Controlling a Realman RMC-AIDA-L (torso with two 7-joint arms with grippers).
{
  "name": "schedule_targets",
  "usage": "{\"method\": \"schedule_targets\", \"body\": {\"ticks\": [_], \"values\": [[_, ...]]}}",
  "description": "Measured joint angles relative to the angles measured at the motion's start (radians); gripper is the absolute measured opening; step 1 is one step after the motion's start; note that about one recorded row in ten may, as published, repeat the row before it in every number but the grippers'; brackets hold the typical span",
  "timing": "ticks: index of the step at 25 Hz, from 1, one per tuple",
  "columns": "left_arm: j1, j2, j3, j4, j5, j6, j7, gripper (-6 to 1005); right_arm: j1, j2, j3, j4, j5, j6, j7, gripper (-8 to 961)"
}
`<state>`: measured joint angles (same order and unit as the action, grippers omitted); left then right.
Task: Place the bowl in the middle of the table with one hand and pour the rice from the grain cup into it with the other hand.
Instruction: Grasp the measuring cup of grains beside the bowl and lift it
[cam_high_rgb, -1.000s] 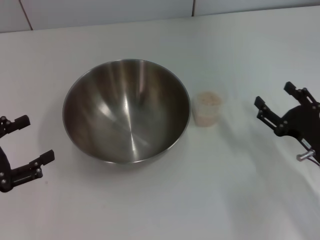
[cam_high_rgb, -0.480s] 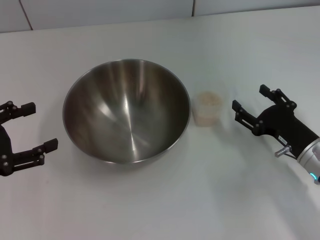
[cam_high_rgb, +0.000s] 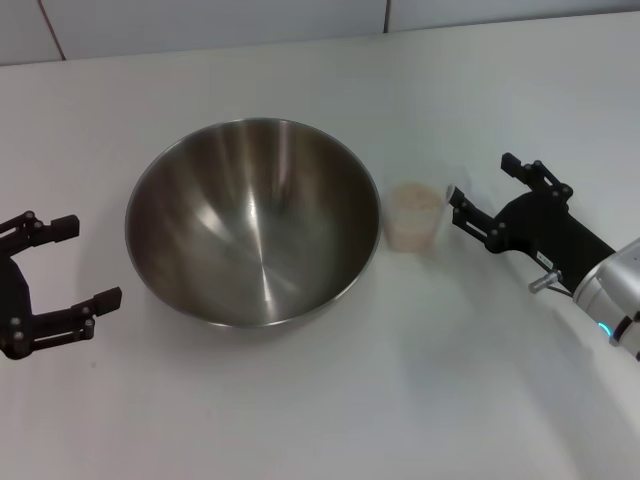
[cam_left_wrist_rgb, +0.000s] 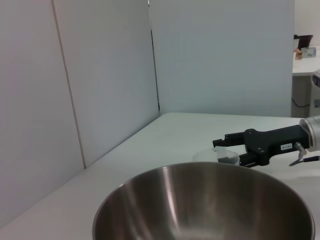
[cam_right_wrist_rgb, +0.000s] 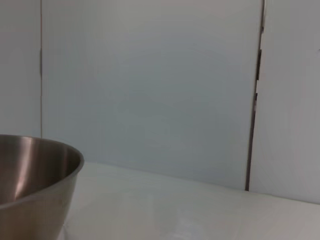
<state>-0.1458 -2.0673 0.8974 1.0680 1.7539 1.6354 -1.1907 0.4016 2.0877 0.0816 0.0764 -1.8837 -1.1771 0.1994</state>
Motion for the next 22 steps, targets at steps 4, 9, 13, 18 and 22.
{"method": "schedule_targets", "body": {"ticks": [4, 9, 13, 18, 22], "values": [[-0.001, 0.0, 0.001, 0.001, 0.002, 0.0, -0.001, 866, 0.018, 0.0, 0.012, 0.001, 0.0, 0.018, -0.002, 824], [-0.003, -0.001, 0.002, 0.001, 0.002, 0.004, -0.002, 866, 0.033, 0.0, 0.027, 0.008, 0.002, 0.019, -0.021, 821], [-0.006, -0.001, 0.002, 0.001, 0.004, 0.005, -0.003, 866, 0.037, 0.0, 0.038, 0.008, 0.002, 0.019, -0.022, 818], [-0.014, 0.0, 0.003, 0.001, 0.012, 0.006, -0.009, 866, 0.041, 0.0, 0.048, 0.009, 0.001, 0.017, -0.023, 813], [-0.016, 0.001, 0.013, 0.007, 0.012, 0.005, -0.015, 866, 0.042, 0.0, 0.047, 0.01, -0.002, 0.022, -0.023, 810]]}}
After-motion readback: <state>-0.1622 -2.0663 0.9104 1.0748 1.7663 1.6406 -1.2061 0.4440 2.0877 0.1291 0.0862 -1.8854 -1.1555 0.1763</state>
